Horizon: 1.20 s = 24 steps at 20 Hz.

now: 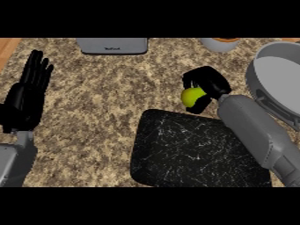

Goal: Pick the pear from the tray and place it in the pot

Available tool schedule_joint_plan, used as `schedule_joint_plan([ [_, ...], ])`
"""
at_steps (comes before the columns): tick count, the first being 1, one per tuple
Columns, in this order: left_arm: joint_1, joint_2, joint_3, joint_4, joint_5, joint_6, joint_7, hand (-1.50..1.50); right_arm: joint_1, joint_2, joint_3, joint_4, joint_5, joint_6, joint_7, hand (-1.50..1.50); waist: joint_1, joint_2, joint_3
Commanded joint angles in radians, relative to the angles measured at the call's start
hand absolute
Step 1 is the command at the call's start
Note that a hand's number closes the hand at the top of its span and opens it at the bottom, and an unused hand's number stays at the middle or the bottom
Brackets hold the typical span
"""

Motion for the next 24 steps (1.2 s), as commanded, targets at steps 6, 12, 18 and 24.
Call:
schedule_joint_plan([
  [6, -0.017, 0.017, 0.012, 0.002, 0.002, -0.004, 0.023, 0.0, -0.221, 0.081, -0.051, 0.105, 0.182, -0.445, 0.699, 1.5, -0.008, -0.008, 0.003],
  [12, 0.0, -0.002, 0.023, 0.003, 0.009, 0.006, 0.015, 0.0, -0.339, 0.017, 0.006, 0.142, 0.376, -0.556, 1.039, 1.5, -0.033, -0.009, 0.005],
  [18, -0.036, 0.018, 0.062, 0.052, 0.011, -0.012, 0.012, 0.0, -0.296, -0.091, 0.006, 0.02, 0.463, -0.494, 1.214, 1.5, -0.042, 0.001, 0.007],
  [24, 0.056, -0.022, 0.035, 0.014, -0.01, -0.018, -0.043, 0.0, -0.087, -0.32, -0.064, -0.197, 0.387, -0.394, 1.134, 1.5, -0.036, 0.004, 0.008],
])
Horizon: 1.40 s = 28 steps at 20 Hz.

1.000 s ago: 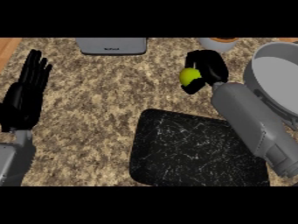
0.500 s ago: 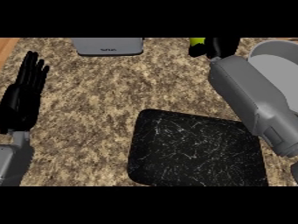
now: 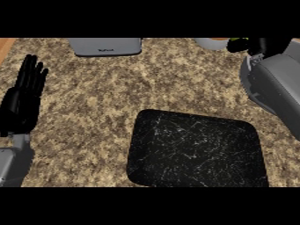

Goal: Pick the pear from the tray and place it in the pot

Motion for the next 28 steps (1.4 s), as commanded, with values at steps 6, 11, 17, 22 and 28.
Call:
schedule_joint_plan([
  [6, -0.058, -0.025, -0.008, -0.023, -0.023, 0.017, 0.04, 0.0, 0.252, -0.284, -0.173, -0.195, -0.122, 0.012, -0.121, 1.5, 0.025, 0.014, 0.002],
  [11, -0.008, -0.044, -0.021, -0.07, -0.038, 0.007, 0.041, 0.0, 0.403, -0.342, -0.282, -0.196, -0.225, -0.02, -0.35, 1.5, 0.041, 0.017, 0.002],
  [17, -0.052, -0.068, -0.012, 0.0, -0.063, -0.005, 0.015, 0.0, 0.399, -0.276, -0.391, 0.052, -0.257, -0.069, -0.601, 1.5, 0.053, 0.023, 0.002],
  [22, -0.08, -0.073, -0.025, -0.01, -0.074, -0.015, 0.055, 0.0, 0.337, -0.258, -0.463, 0.243, -0.278, -0.047, -0.718, 1.5, 0.057, 0.024, 0.002],
  [28, -0.037, -0.069, -0.011, -0.032, -0.054, -0.037, 0.033, 0.0, 0.341, -0.215, -0.592, 0.337, -0.452, 0.13, -0.837, -1.5, 0.066, 0.028, 0.005],
])
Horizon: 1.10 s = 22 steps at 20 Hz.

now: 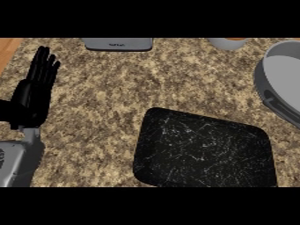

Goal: Pick the pear from the tray and place it in the pot

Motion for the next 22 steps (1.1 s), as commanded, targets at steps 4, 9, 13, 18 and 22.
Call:
schedule_joint_plan([
  [4, -0.031, -0.003, 0.013, 0.03, -0.003, -0.011, -0.015, 0.0, -0.004, 0.018, -0.127, 0.132, -0.124, 0.15, -0.246, -1.5, 0.013, 0.008, 0.003],
  [9, -0.003, -0.034, 0.0, 0.028, -0.027, 0.007, -0.03, 0.0, -0.014, 0.044, -0.178, 0.112, -0.155, 0.105, -0.403, -1.5, -0.003, -0.001, 0.0],
  [13, 0.019, -0.004, 0.02, -0.022, 0.004, -0.026, 0.005, 0.0, -0.043, 0.048, -0.28, 0.105, -0.248, 0.093, -0.474, -1.5, 0.004, -0.003, 0.001],
  [18, -0.018, -0.02, 0.018, 0.0, -0.023, 0.009, 0.022, 0.0, -0.076, 0.015, -0.402, 0.121, -0.363, 0.138, -0.458, -1.5, -0.007, -0.003, 0.0],
  [22, 0.027, 0.013, 0.056, 0.005, 0.008, -0.053, -0.008, 0.0, -0.039, 0.017, -0.479, 0.122, -0.434, 0.152, -0.542, -1.5, -0.005, -0.004, -0.001],
])
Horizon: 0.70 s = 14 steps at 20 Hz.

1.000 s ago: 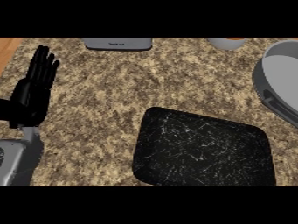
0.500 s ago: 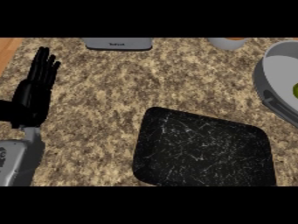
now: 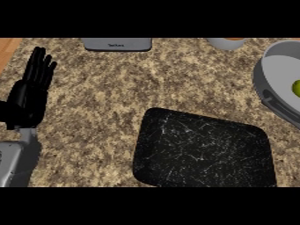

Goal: Pick the pear from the tray and place it in the pot

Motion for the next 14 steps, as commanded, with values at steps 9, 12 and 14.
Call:
schedule_joint_plan([
  [9, -0.049, 0.005, 0.04, 0.059, -0.004, -0.026, -0.013, 0.0, 0.171, -0.111, -0.217, 0.022, -0.199, 0.171, -0.242, -1.5, -0.015, -0.001, 0.0],
  [12, 0.045, -0.013, 0.013, -0.062, -0.014, -0.01, 0.019, 0.0, 0.239, -0.167, -0.253, 0.045, -0.232, 0.228, -0.267, -1.5, -0.008, -0.005, 0.0],
  [14, 0.061, -0.063, -0.034, -0.076, -0.059, 0.031, -0.011, 0.0, 0.286, -0.184, -0.288, 0.081, -0.255, 0.264, -0.323, -1.5, -0.004, -0.001, 0.002],
])
